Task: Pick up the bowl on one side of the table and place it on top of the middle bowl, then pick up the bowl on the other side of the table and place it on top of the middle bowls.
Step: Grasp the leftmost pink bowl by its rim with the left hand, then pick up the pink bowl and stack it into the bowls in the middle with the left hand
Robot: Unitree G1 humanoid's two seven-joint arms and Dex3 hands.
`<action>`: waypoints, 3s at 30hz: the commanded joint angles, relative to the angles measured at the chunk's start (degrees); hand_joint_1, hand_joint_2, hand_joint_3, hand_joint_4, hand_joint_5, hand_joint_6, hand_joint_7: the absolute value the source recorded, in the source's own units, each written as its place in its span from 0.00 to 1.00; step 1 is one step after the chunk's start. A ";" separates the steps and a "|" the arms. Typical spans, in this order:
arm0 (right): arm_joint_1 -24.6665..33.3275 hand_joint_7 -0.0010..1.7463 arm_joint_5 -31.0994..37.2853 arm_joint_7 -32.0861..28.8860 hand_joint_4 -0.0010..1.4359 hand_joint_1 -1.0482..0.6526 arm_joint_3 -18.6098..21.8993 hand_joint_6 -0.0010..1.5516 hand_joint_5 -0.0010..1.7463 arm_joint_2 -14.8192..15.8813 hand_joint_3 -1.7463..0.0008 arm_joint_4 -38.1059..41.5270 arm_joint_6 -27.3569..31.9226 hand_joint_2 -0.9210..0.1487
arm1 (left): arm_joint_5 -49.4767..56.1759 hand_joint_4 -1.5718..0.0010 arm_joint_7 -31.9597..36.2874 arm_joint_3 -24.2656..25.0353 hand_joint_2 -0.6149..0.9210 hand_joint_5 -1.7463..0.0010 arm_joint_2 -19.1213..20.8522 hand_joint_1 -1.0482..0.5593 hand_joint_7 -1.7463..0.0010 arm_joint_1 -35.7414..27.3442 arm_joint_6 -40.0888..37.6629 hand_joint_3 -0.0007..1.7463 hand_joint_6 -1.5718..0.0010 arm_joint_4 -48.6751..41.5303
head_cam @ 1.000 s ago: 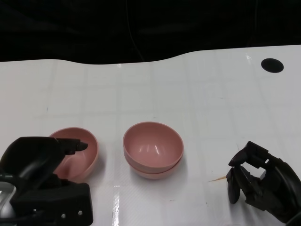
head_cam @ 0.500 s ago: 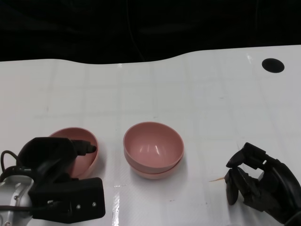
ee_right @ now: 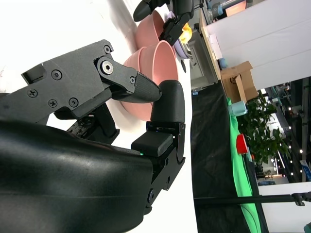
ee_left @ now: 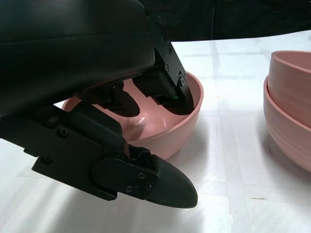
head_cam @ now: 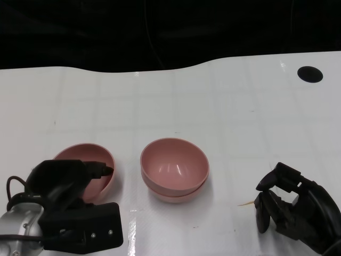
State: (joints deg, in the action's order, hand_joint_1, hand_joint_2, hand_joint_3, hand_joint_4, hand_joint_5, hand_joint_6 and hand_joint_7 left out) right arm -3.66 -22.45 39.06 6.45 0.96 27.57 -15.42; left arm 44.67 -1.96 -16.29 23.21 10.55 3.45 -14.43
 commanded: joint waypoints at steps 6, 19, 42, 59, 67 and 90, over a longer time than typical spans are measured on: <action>0.04 0.87 -0.03 0.41 0.63 0.50 0.58 0.48 1.00 0.52 0.62 0.10 -0.97 0.13 | -0.99 0.57 1.71 -0.50 1.00 0.99 1.16 0.17 0.99 -0.42 1.00 0.09 0.55 -1.13; 0.26 0.86 -0.48 0.40 0.63 0.51 0.87 0.48 1.00 0.37 0.62 -0.37 -0.85 0.13 | -8.94 0.46 5.59 0.31 1.00 0.97 0.25 0.51 0.97 -0.23 10.75 0.22 0.46 -7.56; -0.17 0.87 -0.61 1.27 0.63 0.51 1.13 0.48 1.00 0.77 0.60 0.46 -0.74 0.13 | -13.06 0.52 13.77 3.28 0.83 0.00 -2.92 0.60 0.00 -1.09 14.87 0.55 0.63 -10.19; -0.60 0.86 0.29 0.86 0.63 0.51 1.20 0.48 1.00 0.94 0.60 1.98 -2.07 0.15 | -13.70 0.56 13.01 4.88 0.79 0.00 -0.87 0.63 0.00 -2.45 13.64 0.59 0.64 -2.92; -1.06 0.86 -0.18 1.73 0.63 0.51 1.45 0.48 1.00 0.94 0.59 2.92 -2.28 0.15 | -16.47 0.54 3.58 7.48 0.79 0.00 1.56 0.64 0.00 -2.36 9.23 0.59 0.64 8.21; -0.93 0.86 0.16 1.55 0.63 0.51 1.72 0.48 1.00 -0.18 0.59 2.94 -2.27 0.17 | -25.06 0.52 -20.75 6.83 0.81 0.00 2.51 0.65 0.00 12.14 -0.30 0.54 0.64 22.87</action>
State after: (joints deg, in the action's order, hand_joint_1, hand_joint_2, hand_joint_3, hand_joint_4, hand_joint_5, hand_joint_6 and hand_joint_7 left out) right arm -4.69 -21.90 40.91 7.82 0.48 31.23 -17.58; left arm 20.08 -21.93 -9.24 25.55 21.56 3.18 8.77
